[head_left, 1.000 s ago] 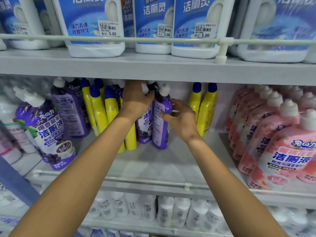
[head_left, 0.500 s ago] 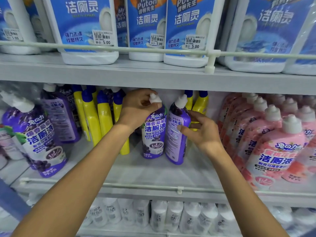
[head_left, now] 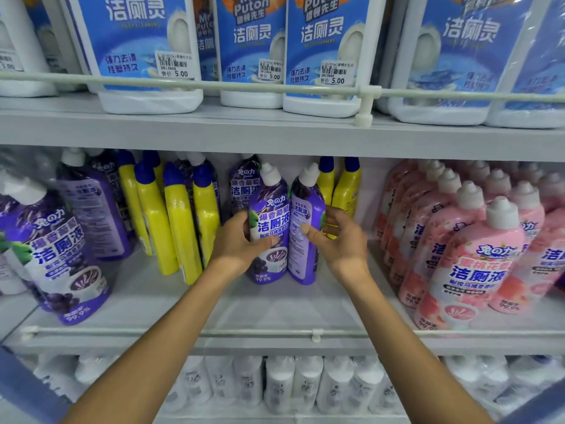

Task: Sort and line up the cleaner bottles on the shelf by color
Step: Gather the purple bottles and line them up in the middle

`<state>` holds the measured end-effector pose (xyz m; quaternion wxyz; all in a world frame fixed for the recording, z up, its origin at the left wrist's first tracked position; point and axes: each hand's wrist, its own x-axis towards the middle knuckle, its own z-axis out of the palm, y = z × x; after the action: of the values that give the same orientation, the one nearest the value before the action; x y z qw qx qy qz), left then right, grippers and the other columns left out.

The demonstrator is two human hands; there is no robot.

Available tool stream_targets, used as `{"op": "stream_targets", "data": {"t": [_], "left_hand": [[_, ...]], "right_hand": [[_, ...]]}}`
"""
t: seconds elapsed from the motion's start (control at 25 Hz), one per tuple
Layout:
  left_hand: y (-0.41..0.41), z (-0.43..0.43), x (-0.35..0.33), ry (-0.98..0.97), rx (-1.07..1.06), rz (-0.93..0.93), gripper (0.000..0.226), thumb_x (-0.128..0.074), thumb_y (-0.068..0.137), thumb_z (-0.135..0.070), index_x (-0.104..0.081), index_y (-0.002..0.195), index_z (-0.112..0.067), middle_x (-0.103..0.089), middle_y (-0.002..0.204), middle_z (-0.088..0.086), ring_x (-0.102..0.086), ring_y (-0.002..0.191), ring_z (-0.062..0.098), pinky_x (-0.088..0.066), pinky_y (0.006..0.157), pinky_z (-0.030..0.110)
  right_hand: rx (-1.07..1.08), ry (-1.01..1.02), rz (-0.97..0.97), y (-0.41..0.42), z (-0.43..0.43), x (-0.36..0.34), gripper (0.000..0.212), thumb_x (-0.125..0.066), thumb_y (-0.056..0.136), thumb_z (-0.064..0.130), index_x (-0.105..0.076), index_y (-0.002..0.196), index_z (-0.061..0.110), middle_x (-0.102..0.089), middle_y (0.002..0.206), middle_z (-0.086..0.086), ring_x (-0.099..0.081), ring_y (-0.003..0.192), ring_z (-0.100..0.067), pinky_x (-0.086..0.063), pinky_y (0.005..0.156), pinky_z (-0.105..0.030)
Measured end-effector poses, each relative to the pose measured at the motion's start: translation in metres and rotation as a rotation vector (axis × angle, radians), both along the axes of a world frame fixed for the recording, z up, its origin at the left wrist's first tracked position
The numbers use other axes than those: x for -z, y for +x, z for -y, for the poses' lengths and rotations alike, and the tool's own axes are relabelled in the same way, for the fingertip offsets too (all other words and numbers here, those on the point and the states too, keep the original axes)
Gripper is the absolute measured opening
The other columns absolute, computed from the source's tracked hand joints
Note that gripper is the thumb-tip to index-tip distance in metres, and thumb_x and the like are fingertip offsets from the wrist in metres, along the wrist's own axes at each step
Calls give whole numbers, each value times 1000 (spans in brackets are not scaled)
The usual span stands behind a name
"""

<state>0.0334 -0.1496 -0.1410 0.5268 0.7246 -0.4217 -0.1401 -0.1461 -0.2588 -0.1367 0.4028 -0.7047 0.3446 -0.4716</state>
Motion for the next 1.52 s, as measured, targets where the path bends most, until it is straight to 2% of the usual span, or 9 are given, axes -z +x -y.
{"op": "stream_targets", "data": {"t": [0.2, 0.36, 0.56, 0.8, 0.92, 1.04, 1.24, 1.4, 1.52], "left_hand": [[-12, 29, -5, 62, -260, 220, 58, -88, 78, -37, -60, 122, -11, -75, 118, 15, -71, 106, 40, -58, 85, 45], [-8, 42, -3, 118, -268, 220, 61, -86, 80, -31, -54, 127, -8, -72, 122, 20, -67, 112, 46, -57, 88, 49], [-1, 43, 3, 4, -297, 184, 52, -89, 77, -28, -65, 121, -13, -76, 117, 14, -72, 108, 39, -59, 90, 49], [-9, 57, -1, -1, -348, 85, 47, -88, 76, -30, -70, 117, -13, -76, 113, 16, -71, 105, 40, -55, 85, 41], [0, 62, 4, -63, -275, -168, 51, -88, 60, -42, -74, 103, -17, -80, 99, 10, -76, 92, 31, -63, 85, 49], [-12, 47, -7, -251, -299, -289, 25, -91, 69, -19, -75, 87, -26, -76, 86, 4, -73, 80, 24, -63, 82, 55], [-82, 44, -61, -596, -191, -226, 41, -83, 81, 1, -66, 114, -17, -71, 110, 1, -68, 101, 9, -54, 86, 13], [-116, 89, -76, -553, 106, -252, 39, -81, 78, 4, -65, 104, -19, -72, 100, -1, -71, 93, 4, -54, 85, 19], [-112, 129, -65, -438, 33, -178, 48, -80, 64, -26, -62, 109, -27, -73, 110, -2, -70, 105, 13, -53, 93, 30]], "right_hand": [[155, -51, 7, 43, 12, 0, 41, -90, 77, 33, -67, 105, 15, -69, 83, 0, -63, 75, -21, -51, 69, -31], [147, 21, 54, 59, 26, -3, 41, -91, 75, 26, -67, 104, 10, -63, 80, 4, -59, 75, -17, -52, 75, -34], [149, -33, 83, 67, 33, 3, 37, -92, 74, 23, -68, 98, 9, -63, 79, 2, -58, 71, -18, -41, 60, -11], [158, -23, 102, 82, 32, 3, 42, -90, 75, 22, -48, 73, 30, -60, 70, 3, -53, 65, -19, -34, 55, -20], [92, 27, 81, 73, 37, 2, 26, -89, 76, 15, -67, 90, 17, -72, 84, -7, -62, 75, -18, -50, 68, -26], [-48, 273, 281, 45, 36, -5, 46, -85, 79, 0, -65, 120, 4, -71, 111, -13, -67, 90, -18, -57, 92, -39], [-24, 318, 575, -19, 68, -24, 54, -77, 82, -10, -56, 129, 7, -68, 104, -8, -65, 90, -19, -57, 89, -38], [-18, 317, 566, -28, 94, -36, 64, -85, 70, -2, -55, 124, 15, -62, 95, 1, -61, 82, -8, -51, 86, -30], [-44, 253, 280, -32, 120, -28, 70, -85, 80, 20, -49, 140, 21, -59, 119, 0, -60, 99, -8, -51, 93, -27]]}}
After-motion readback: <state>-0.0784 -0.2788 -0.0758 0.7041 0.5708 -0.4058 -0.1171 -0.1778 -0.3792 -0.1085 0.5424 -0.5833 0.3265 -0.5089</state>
